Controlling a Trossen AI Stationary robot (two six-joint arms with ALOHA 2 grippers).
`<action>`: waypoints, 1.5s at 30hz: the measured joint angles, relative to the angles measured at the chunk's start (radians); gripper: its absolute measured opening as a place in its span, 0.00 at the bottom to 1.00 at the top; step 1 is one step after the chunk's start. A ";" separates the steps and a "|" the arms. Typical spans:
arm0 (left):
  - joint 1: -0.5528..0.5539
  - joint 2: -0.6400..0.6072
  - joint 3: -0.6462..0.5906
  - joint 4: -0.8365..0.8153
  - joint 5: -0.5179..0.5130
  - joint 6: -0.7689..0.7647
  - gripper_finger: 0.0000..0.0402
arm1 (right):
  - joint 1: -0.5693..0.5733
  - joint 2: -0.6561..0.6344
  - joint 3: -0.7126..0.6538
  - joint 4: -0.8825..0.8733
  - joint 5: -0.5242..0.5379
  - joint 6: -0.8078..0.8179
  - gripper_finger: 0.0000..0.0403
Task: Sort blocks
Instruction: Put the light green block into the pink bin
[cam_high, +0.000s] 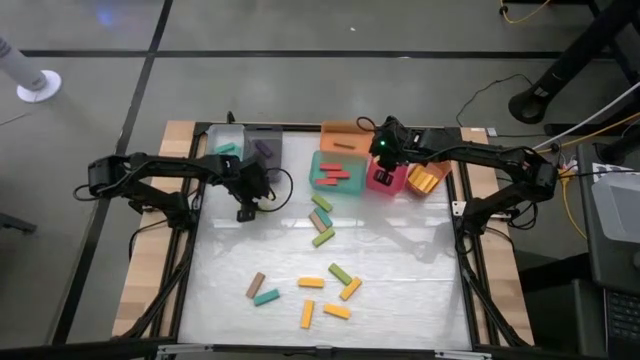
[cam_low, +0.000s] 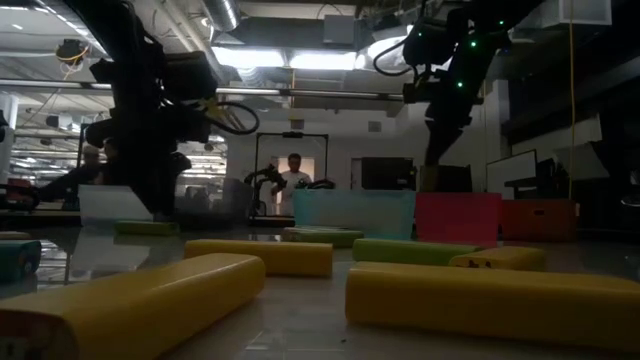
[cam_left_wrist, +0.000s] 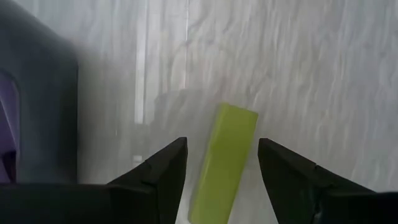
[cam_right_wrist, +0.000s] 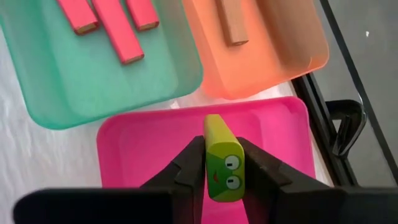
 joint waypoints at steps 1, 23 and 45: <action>0.000 0.000 0.000 -0.003 0.000 0.000 0.46 | 0.000 0.000 0.000 -0.005 0.000 0.001 0.21; 0.000 0.006 -0.055 0.007 -0.062 0.129 0.46 | 0.000 0.000 0.000 0.057 -0.034 0.058 0.53; 0.000 0.003 0.025 0.022 -0.079 0.012 0.46 | 0.000 0.000 0.001 0.073 -0.034 0.056 0.53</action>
